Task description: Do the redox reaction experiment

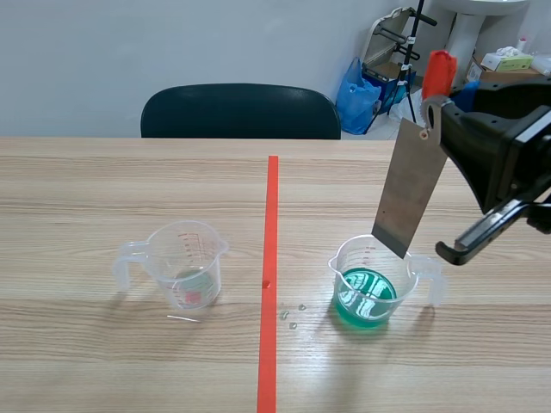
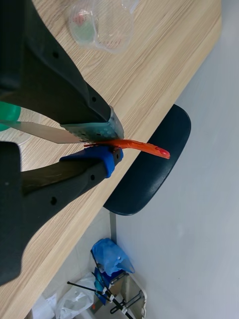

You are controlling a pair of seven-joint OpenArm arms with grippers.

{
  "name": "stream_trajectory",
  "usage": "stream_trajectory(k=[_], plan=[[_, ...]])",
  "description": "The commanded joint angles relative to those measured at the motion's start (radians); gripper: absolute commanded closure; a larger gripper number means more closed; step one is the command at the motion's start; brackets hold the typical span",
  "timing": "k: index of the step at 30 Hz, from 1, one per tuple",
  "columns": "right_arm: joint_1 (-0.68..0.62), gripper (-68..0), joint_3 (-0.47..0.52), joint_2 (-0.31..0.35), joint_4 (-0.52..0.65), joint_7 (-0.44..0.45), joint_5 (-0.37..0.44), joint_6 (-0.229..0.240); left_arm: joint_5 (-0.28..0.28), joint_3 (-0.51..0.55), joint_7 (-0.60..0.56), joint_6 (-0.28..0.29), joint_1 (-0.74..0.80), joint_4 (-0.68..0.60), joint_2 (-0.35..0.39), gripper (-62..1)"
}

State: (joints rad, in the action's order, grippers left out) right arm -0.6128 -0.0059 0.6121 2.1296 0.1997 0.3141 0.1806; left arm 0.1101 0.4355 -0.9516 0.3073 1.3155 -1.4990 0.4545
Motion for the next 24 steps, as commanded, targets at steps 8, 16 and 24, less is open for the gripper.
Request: stream_trajectory(k=[8,16,24], plan=[[0.012,-1.3,0.007,0.011,0.018,0.016,0.007,-0.003,0.008,0.005,-0.016,-0.002,0.001,-0.010,-0.005,-62.3],[0.012,-1.3,0.007,0.011,0.018,0.016,0.007,-0.003,0.008,0.005,-0.016,-0.002,0.001,-0.010,-0.005,-62.3],[0.012,-1.3,0.007,0.011,0.018,0.016,0.007,-0.003,0.008,0.005,0.005,-0.002,0.001,-0.010,-0.005,-62.3]])
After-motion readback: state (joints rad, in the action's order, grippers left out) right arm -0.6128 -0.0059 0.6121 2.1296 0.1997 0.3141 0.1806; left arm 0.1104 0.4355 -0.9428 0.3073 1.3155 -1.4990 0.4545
